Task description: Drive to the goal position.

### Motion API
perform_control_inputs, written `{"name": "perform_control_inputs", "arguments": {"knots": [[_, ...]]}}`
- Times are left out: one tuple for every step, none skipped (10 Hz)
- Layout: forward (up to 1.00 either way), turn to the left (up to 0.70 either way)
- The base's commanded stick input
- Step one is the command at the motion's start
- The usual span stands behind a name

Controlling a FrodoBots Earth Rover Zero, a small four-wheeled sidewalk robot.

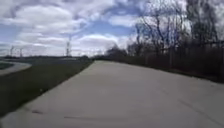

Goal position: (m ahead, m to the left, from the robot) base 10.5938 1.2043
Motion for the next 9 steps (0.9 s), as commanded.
{"name": "perform_control_inputs", "arguments": {"knots": [[0.95, 0.0], [0.95, 0.0], [0.95, 0.0], [0.95, 0.0], [0.95, 0.0], [0.95, 0.0], [0.95, 0.0], [0.95, 0.0], [0.95, 0.0]]}}
